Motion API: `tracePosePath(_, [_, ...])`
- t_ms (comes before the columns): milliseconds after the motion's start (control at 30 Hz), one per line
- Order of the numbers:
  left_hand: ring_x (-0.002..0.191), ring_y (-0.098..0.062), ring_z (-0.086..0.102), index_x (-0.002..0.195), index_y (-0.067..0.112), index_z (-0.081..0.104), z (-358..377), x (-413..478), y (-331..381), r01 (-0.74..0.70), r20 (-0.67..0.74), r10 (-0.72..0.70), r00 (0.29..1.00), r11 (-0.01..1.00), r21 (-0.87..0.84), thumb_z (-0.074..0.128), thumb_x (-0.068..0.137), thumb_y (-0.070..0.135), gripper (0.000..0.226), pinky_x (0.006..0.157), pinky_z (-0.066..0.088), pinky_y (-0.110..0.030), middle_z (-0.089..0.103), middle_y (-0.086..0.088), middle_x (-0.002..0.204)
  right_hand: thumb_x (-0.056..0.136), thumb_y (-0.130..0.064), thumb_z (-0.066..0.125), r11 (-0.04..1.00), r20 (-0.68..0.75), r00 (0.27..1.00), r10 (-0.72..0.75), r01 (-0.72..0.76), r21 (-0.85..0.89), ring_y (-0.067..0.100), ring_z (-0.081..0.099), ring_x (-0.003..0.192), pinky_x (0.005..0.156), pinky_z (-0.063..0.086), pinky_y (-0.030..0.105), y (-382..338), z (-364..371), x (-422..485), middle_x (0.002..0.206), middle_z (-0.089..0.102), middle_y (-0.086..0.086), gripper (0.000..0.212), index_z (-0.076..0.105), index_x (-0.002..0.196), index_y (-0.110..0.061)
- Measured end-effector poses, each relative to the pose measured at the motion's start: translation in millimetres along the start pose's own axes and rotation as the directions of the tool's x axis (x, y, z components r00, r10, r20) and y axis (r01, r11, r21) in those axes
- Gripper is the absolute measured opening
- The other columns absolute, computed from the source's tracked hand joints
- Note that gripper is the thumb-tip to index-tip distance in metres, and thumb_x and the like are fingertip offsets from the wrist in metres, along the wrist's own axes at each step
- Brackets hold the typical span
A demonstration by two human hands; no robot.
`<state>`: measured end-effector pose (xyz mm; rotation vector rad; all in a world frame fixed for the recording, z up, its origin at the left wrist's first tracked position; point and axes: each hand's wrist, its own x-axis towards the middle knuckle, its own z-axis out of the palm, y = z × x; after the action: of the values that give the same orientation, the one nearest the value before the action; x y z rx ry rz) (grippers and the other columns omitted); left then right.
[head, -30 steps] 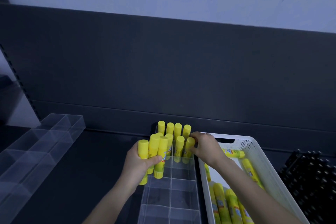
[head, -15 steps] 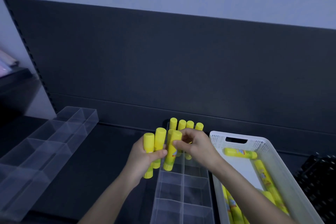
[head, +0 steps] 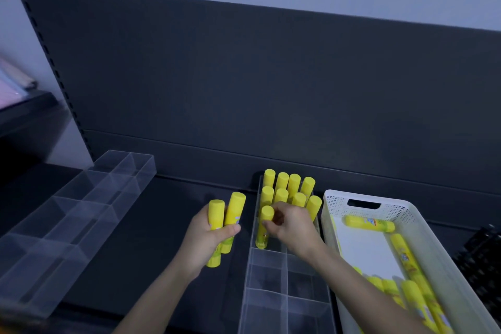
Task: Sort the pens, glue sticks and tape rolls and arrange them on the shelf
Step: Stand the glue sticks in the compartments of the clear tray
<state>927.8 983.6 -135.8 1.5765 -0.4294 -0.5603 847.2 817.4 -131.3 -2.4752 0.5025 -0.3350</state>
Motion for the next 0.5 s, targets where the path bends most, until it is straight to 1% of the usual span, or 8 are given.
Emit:
tracePosePath(100, [0.059,-0.013,0.055,0.087,0.003,0.057,2.5,-0.2,0.2,-0.005,0.004,0.005,1.000,1.000,0.022,0.073,0.063,0.019,0.032,0.052,0.047,-0.025,0.056,-0.003,0.068,0.085,-0.021,0.062,0.999,0.013,1.000,-0.020,0.021,-0.031,0.019,0.062,0.082,0.075,0.050,0.029,-1.5,0.9,-0.2,0.090,0.069,0.007,0.019,0.064,0.099,-0.009])
tracePosePath(133, [0.061,-0.013,0.055,0.089,0.003,0.057,3.4,-0.1,-0.2,-0.006,0.002,0.006,1.000,1.000,0.026,0.075,0.067,0.014,0.031,0.053,0.047,-0.026,0.056,-0.004,0.070,0.085,-0.021,0.062,0.999,0.011,1.000,-0.022,0.022,-0.033,0.019,0.062,0.083,0.076,0.051,0.029,-1.7,0.9,-0.5,0.090,0.069,0.007,0.019,0.064,0.099,-0.009])
tracePosePath(200, [0.064,-0.014,0.056,0.090,0.005,0.057,4.8,-0.1,-0.6,0.000,-0.004,0.001,1.000,1.000,0.028,0.072,0.076,0.004,0.021,0.056,0.047,-0.027,0.057,-0.004,0.072,0.085,-0.021,0.063,1.000,0.002,1.000,-0.015,0.015,-0.018,0.019,0.063,0.084,0.077,0.052,0.028,-1.4,0.8,-1.5,0.091,0.069,0.006,0.020,0.063,0.101,-0.010])
tracePosePath(233, [0.064,-0.014,0.056,0.090,0.007,0.058,4.9,0.0,-1.2,0.002,-0.005,-0.002,1.000,1.000,0.030,0.072,0.077,0.003,0.020,0.056,0.047,-0.027,0.058,-0.004,0.072,0.084,-0.021,0.063,1.000,-0.002,1.000,-0.013,0.013,-0.010,0.018,0.063,0.085,0.077,0.051,0.028,-1.3,0.5,-2.1,0.092,0.069,0.006,0.021,0.063,0.103,-0.010])
tracePosePath(333, [0.062,-0.014,0.056,0.093,0.002,0.058,5.5,-1.2,-1.3,-0.001,0.010,0.000,1.000,0.999,0.042,0.076,0.072,0.010,0.029,0.054,0.047,-0.027,0.057,-0.003,0.071,0.083,-0.021,0.064,1.000,0.007,1.000,-0.007,0.007,0.011,0.017,0.062,0.088,0.079,0.049,0.024,-0.5,-1.7,-4.0,0.098,0.068,0.005,0.029,0.061,0.111,-0.011])
tracePosePath(400, [0.061,-0.014,0.056,0.096,-0.002,0.056,7.0,-2.2,-0.7,-0.009,0.016,0.008,1.000,0.999,0.054,0.074,0.075,0.006,0.029,0.052,0.048,-0.026,0.056,-0.006,0.072,0.083,-0.021,0.065,1.000,0.017,1.000,0.009,-0.009,0.015,0.015,0.060,0.088,0.080,0.048,0.022,-1.5,-7.2,-5.3,0.100,0.067,0.004,0.032,0.061,0.113,-0.011])
tracePosePath(433, [0.062,-0.014,0.056,0.095,-0.003,0.056,8.4,-3.2,0.9,-0.017,0.017,0.016,1.000,0.998,0.062,0.072,0.077,0.004,0.025,0.052,0.048,-0.025,0.056,-0.007,0.073,0.083,-0.020,0.065,1.000,0.006,1.000,0.013,-0.013,0.021,0.013,0.059,0.085,0.079,0.047,0.020,-2.9,-11.9,-6.1,0.099,0.067,0.003,0.030,0.062,0.111,-0.010])
tracePosePath(500, [0.061,-0.009,0.057,0.093,0.001,0.057,11.7,-4.3,4.5,-0.045,0.030,0.042,0.999,0.996,0.080,0.069,0.078,0.002,0.019,0.052,0.048,-0.021,0.058,-0.003,0.071,0.084,-0.019,0.064,0.996,-0.059,0.998,0.015,-0.010,0.086,0.003,0.056,0.076,0.069,0.041,0.008,-7.8,-23.1,-9.0,0.089,0.065,-0.003,0.023,0.065,0.105,-0.010])
